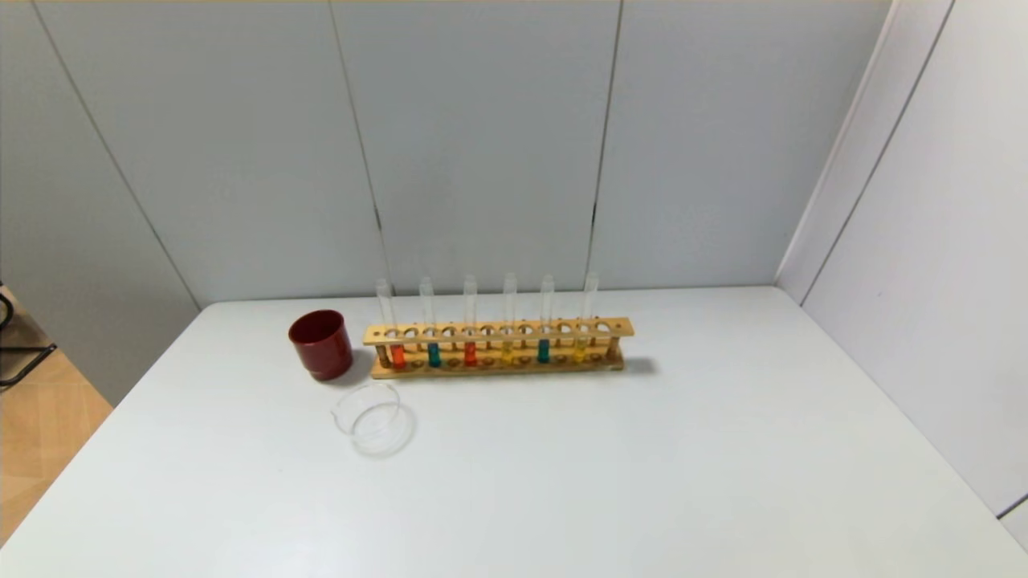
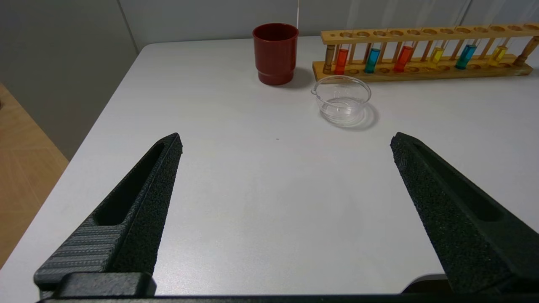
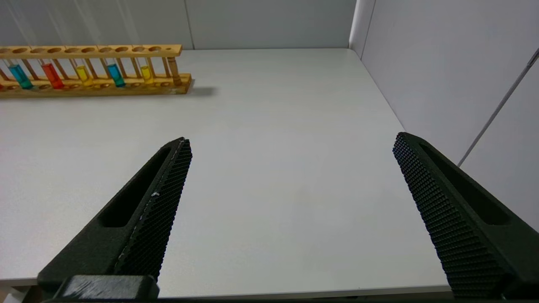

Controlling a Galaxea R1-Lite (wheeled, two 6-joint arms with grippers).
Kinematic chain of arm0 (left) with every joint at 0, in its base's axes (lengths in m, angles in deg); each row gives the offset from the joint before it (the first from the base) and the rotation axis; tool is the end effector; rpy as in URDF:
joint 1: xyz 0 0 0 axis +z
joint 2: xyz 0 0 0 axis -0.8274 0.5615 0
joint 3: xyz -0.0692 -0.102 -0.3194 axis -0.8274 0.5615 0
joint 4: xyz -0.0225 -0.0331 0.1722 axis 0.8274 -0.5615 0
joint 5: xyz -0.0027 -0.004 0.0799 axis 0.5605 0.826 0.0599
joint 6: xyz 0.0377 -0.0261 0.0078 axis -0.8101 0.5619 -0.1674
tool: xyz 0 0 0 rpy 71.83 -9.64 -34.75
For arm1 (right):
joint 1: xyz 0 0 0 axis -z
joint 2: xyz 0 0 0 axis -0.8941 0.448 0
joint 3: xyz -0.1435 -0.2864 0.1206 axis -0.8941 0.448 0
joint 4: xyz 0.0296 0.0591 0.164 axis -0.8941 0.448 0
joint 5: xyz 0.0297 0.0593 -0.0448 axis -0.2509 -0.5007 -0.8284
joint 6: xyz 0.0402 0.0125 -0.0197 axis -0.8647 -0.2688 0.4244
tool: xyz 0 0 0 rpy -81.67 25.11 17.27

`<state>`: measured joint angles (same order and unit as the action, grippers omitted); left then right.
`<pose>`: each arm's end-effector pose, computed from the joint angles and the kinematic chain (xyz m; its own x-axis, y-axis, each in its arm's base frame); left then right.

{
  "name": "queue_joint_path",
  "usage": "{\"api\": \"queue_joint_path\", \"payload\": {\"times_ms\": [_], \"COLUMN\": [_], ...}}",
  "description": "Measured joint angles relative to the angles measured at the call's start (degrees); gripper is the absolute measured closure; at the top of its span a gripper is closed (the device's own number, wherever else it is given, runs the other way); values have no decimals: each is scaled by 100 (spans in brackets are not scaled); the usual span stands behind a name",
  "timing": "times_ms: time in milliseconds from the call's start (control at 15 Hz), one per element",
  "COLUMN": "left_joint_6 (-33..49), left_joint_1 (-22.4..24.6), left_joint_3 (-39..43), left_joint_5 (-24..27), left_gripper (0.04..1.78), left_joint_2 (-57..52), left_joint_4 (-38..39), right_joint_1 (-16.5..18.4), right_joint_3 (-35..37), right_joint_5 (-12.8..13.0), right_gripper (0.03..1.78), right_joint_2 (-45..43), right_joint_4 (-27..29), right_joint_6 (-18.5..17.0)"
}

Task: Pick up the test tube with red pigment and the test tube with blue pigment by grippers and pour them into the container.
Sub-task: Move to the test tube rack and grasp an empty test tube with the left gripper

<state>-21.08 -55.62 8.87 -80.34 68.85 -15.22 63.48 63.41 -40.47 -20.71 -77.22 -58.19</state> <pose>-0.0561 -0.0002 0.0765 1.0000 0.0037 0.0087 -0.0036 0.9999 -0.0100 -0.0560 -0.0001 0.0763 0.9999 -0.0064 0.0080 0.0063 1.0000 0.0058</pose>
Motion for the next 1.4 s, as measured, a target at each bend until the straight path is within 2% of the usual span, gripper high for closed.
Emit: {"api": "queue_joint_path", "payload": {"times_ms": [733,1000,1200,1400], "left_joint_6": [-98,-117,-134,-132], "left_joint_1": [-6,-11,-93,-330], "left_joint_3": [-102,-1590,-3184,-4525], "left_joint_5": [55,503,759,1181], "left_gripper": [7,7,7,7], "left_joint_2": [0,318,1482,3105], "left_joint_4": [-4,-674,-964,-813], "right_joint_1": [0,0,0,0], "right_joint_3": [0,0,0,0], "right_joint_5": [0,0,0,-2], "right_gripper": [6,6,6,6], "right_joint_2": [0,0,0,0], "right_joint_4": [5,7,7,7], "right_joint_6": [-33,-35,-38,-38]}}
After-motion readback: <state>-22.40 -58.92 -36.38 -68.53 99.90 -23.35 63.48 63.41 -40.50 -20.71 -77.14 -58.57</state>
